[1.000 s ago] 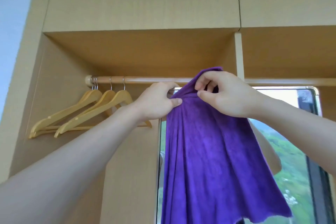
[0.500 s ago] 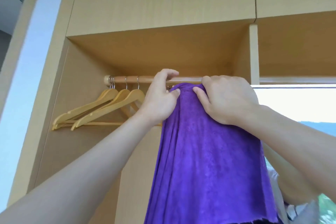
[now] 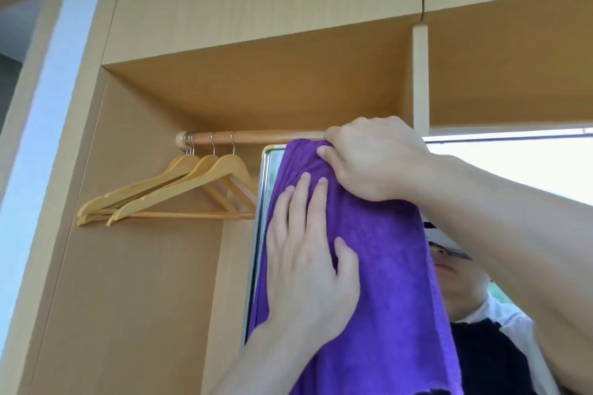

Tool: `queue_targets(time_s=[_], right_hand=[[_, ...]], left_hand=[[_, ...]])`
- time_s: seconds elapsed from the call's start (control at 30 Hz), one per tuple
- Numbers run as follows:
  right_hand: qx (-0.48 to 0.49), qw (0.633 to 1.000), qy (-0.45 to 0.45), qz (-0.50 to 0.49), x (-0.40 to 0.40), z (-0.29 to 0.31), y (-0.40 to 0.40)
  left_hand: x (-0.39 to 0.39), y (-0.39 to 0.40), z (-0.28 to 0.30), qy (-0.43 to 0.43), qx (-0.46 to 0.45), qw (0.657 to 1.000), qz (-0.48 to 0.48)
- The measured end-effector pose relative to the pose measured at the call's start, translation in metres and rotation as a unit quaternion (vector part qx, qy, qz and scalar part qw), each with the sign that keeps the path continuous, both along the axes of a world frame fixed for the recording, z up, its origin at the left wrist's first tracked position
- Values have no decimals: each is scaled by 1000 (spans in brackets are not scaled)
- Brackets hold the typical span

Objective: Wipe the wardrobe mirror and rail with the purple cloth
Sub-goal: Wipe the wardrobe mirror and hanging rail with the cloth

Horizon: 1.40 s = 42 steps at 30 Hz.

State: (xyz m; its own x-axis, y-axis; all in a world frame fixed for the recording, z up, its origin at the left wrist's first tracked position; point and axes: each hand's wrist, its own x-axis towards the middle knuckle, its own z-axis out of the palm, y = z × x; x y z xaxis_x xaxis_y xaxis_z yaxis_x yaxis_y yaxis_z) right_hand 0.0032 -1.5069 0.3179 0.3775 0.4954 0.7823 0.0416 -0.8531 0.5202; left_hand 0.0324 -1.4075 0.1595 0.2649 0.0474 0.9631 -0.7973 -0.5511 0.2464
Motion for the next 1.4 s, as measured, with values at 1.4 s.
queue_targets(time_s=[1.4], right_hand=[[13, 990, -112, -84, -5, -28, 2]], left_hand=[[52, 41, 105, -81, 124, 980, 129]])
